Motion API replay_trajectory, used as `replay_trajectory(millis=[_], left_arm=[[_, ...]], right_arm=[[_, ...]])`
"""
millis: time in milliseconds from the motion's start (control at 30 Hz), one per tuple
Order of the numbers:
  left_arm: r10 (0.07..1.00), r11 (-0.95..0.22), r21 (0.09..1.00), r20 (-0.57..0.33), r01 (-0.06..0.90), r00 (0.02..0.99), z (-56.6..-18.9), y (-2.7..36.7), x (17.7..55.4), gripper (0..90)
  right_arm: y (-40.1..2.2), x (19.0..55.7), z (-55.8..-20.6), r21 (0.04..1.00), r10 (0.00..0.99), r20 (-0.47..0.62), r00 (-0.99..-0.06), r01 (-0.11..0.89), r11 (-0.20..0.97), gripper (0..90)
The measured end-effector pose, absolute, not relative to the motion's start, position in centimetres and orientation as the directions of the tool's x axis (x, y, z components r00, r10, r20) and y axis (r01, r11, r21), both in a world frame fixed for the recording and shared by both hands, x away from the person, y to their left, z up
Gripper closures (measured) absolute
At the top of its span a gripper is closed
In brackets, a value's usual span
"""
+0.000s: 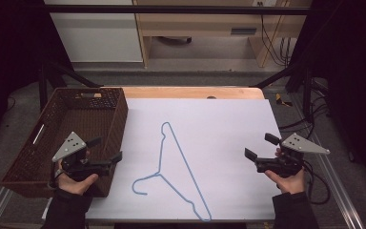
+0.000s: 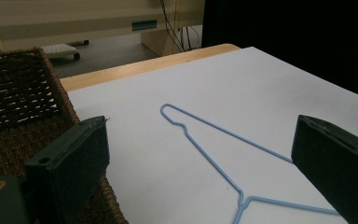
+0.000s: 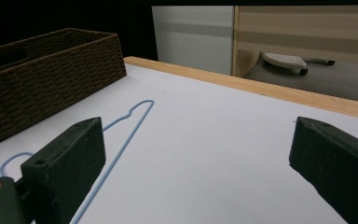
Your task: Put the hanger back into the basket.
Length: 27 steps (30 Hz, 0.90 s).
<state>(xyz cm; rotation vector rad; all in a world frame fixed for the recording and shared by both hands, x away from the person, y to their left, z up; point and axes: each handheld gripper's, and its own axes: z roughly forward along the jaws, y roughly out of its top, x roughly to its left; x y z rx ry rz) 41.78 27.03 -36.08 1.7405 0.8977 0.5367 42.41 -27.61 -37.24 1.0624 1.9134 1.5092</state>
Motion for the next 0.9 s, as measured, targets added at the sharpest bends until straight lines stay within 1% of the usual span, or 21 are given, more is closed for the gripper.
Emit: replay_trajectory(millis=[133, 267, 433, 633, 767, 900], left_arm=[[0.780, -0.166, 0.936, -0.067, 0.310, 0.622, -36.1, 26.8, 41.7, 3.8], [0.775, -0.168, 0.938, -0.065, 0.304, 0.628, -36.0, 26.5, 41.4, 4.0], [0.767, -0.181, 0.936, -0.058, 0.302, 0.639, -36.1, 25.9, 41.3, 4.5], [0.758, -0.189, 0.934, -0.058, 0.303, 0.650, -36.2, 25.5, 41.3, 4.8], [0.753, -0.198, 0.932, -0.054, 0.304, 0.656, -36.3, 25.1, 41.2, 4.8], [0.748, -0.205, 0.930, -0.051, 0.304, 0.661, -36.5, 24.8, 41.3, 4.9]], right_arm=[[-27.1, 42.2, -36.7, 0.952, 0.813, 0.075, -0.578, 0.284, 0.114, 4.7], [-26.2, 41.9, -36.3, 0.949, 0.804, 0.067, -0.591, 0.286, 0.131, 4.9], [-24.4, 41.7, -35.9, 0.937, 0.791, 0.042, -0.610, 0.299, 0.181, 5.7], [-21.1, 41.7, -36.1, 0.917, 0.758, 0.039, -0.652, 0.325, 0.232, 6.2], [-18.8, 41.8, -36.6, 0.897, 0.727, 0.026, -0.686, 0.337, 0.286, 6.8], [-16.2, 41.6, -37.2, 0.873, 0.705, 0.015, -0.709, 0.353, 0.337, 9.1]])
